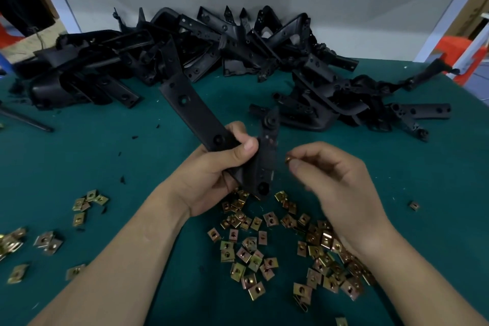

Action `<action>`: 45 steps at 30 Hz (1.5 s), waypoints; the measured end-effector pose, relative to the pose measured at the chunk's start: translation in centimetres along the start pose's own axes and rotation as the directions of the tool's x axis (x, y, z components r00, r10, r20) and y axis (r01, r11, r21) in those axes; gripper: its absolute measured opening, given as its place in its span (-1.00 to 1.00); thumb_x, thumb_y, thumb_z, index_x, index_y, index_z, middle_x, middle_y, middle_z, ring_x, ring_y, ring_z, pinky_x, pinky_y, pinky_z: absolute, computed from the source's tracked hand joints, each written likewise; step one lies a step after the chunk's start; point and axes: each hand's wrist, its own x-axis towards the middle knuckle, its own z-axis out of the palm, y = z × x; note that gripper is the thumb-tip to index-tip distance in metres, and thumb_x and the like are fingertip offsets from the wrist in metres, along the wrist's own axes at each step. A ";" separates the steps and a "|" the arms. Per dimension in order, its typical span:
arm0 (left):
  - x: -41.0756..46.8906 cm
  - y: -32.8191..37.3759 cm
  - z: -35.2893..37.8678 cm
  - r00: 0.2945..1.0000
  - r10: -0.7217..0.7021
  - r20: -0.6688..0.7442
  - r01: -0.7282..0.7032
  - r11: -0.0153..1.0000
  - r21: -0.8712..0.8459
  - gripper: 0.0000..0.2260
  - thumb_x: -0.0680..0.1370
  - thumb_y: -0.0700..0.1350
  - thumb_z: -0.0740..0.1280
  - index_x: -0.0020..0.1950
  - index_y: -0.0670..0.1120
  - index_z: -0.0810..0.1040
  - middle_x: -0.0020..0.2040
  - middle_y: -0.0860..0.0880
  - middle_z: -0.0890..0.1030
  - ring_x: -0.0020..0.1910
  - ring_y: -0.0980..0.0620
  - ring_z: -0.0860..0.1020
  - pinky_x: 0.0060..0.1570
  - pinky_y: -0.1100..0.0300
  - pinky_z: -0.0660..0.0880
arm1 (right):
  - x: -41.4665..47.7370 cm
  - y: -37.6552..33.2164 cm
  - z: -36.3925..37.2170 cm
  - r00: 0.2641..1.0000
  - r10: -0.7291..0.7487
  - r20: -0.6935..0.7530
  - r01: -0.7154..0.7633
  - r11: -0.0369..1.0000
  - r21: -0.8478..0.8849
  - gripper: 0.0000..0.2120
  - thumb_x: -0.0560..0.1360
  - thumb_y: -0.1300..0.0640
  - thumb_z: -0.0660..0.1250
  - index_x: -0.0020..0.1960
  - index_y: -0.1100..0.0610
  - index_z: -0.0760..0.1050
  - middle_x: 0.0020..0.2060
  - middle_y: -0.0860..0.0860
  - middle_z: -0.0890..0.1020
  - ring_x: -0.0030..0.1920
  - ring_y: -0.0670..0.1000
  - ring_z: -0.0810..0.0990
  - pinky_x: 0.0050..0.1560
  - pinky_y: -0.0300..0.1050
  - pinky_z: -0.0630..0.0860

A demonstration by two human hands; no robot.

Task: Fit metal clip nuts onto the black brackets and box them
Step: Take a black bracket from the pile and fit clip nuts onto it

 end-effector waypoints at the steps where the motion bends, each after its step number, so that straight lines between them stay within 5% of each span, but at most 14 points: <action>1: 0.0 -0.1 0.1 1.000 -0.016 0.008 0.016 1.000 0.017 -0.72 0.34 -0.08 0.63 -0.19 -0.03 0.53 -0.10 -0.11 0.64 -0.13 -0.04 0.69 -0.19 0.11 0.65 | 0.0 -0.3 0.2 0.994 0.102 0.044 -0.108 0.977 0.182 -0.94 0.44 0.17 0.52 -0.12 0.02 0.70 -0.17 -0.04 0.70 -0.12 -0.11 0.64 -0.09 -0.23 0.53; 4: 0.0 -0.2 0.2 0.999 -0.050 0.016 0.049 0.997 0.059 -0.70 0.32 -0.04 0.65 -0.19 -0.02 0.53 -0.13 -0.11 0.65 -0.12 -0.07 0.69 -0.22 0.11 0.64 | -0.4 -0.7 0.8 0.970 0.202 0.136 -0.240 0.891 0.386 -0.87 0.33 0.08 0.47 -0.12 0.04 0.71 -0.15 0.06 0.70 -0.13 -0.05 0.65 -0.11 -0.19 0.58; 11: -0.1 -0.1 0.3 0.998 -0.055 0.033 0.054 0.998 0.030 -0.73 0.32 -0.10 0.64 -0.20 -0.02 0.55 -0.15 -0.08 0.66 -0.13 -0.05 0.70 -0.21 0.13 0.64 | -0.4 -1.3 0.6 0.972 0.209 0.104 -0.231 0.815 0.532 -0.86 0.31 0.16 0.45 -0.14 0.12 0.71 -0.19 0.10 0.70 -0.19 -0.02 0.69 -0.19 -0.23 0.61; 23: -0.1 -0.2 0.3 0.988 -0.123 0.089 0.116 0.990 0.081 -0.70 0.35 -0.08 0.64 -0.19 -0.06 0.51 -0.13 -0.12 0.63 -0.11 -0.09 0.68 -0.16 0.13 0.63 | -0.4 -1.2 0.1 0.973 0.161 0.163 -0.219 0.863 0.455 -0.83 0.30 0.19 0.56 -0.15 0.05 0.65 -0.33 0.06 0.64 -0.26 0.00 0.65 -0.20 -0.19 0.59; 28: -0.2 -0.4 0.4 0.983 -0.151 0.104 0.132 0.976 0.171 -0.73 0.38 -0.07 0.61 -0.20 -0.06 0.52 -0.25 -0.02 0.60 -0.23 0.02 0.67 -0.26 0.16 0.63 | -0.5 -0.5 0.5 0.972 0.196 0.132 -0.233 0.884 0.406 -0.83 0.34 0.20 0.50 -0.08 0.09 0.63 -0.37 -0.01 0.56 -0.16 0.06 0.57 0.08 0.06 0.56; 33: -0.1 -0.3 0.1 0.993 -0.094 0.076 0.086 0.991 0.102 -0.68 0.36 -0.07 0.63 -0.18 -0.06 0.48 -0.13 -0.18 0.57 -0.15 -0.07 0.64 -0.15 0.10 0.63 | -0.5 -1.1 0.1 0.970 0.162 0.182 -0.221 0.899 0.378 -0.78 0.40 0.08 0.53 0.02 0.08 0.64 -0.18 0.06 0.71 -0.13 0.01 0.66 -0.12 -0.21 0.57; 36: -0.1 -0.1 -0.3 0.999 -0.022 0.028 0.023 0.999 -0.022 -0.68 0.36 -0.07 0.62 -0.14 -0.04 0.48 -0.17 -0.04 0.62 -0.19 0.01 0.66 -0.24 0.18 0.63 | 0.4 -0.7 -1.9 0.995 0.080 -0.063 -0.083 0.996 -0.035 -0.92 0.53 0.08 0.44 0.02 -0.02 0.63 -0.09 -0.08 0.72 -0.16 -0.11 0.68 -0.18 -0.31 0.56; 39: -0.1 0.3 -0.5 0.997 0.009 -0.075 -0.016 0.995 -0.100 -0.62 0.28 -0.07 0.68 -0.11 -0.05 0.53 -0.10 -0.05 0.65 -0.14 0.03 0.69 -0.17 0.22 0.63 | 1.5 -0.1 -6.0 0.960 -0.007 -0.278 -0.180 0.749 -0.637 -0.84 0.57 0.14 0.39 -0.04 -0.13 0.59 -0.12 -0.22 0.64 -0.13 -0.18 0.60 -0.12 -0.41 0.41; 42: 0.0 0.2 -0.5 0.996 0.002 -0.091 -0.009 0.996 -0.083 -0.63 0.28 -0.07 0.66 -0.09 -0.06 0.53 0.04 -0.13 0.69 -0.05 0.01 0.70 -0.13 0.21 0.63 | 1.9 0.4 -8.6 0.944 0.248 -0.218 -0.325 0.578 -0.749 -0.86 0.55 0.09 0.42 -0.13 -0.13 0.61 -0.12 -0.20 0.64 -0.13 -0.15 0.55 -0.06 -0.24 0.36; 45: 0.0 0.0 -0.4 0.997 -0.014 -0.077 0.012 1.000 -0.027 -0.67 0.31 -0.06 0.63 -0.12 -0.05 0.51 0.04 -0.13 0.68 -0.12 0.02 0.69 -0.22 0.21 0.63 | 1.8 0.5 -8.8 0.945 0.295 -0.142 -0.294 0.574 -0.764 -0.91 0.51 0.02 0.47 -0.15 -0.15 0.64 -0.16 -0.23 0.62 -0.15 -0.27 0.50 -0.17 -0.26 0.36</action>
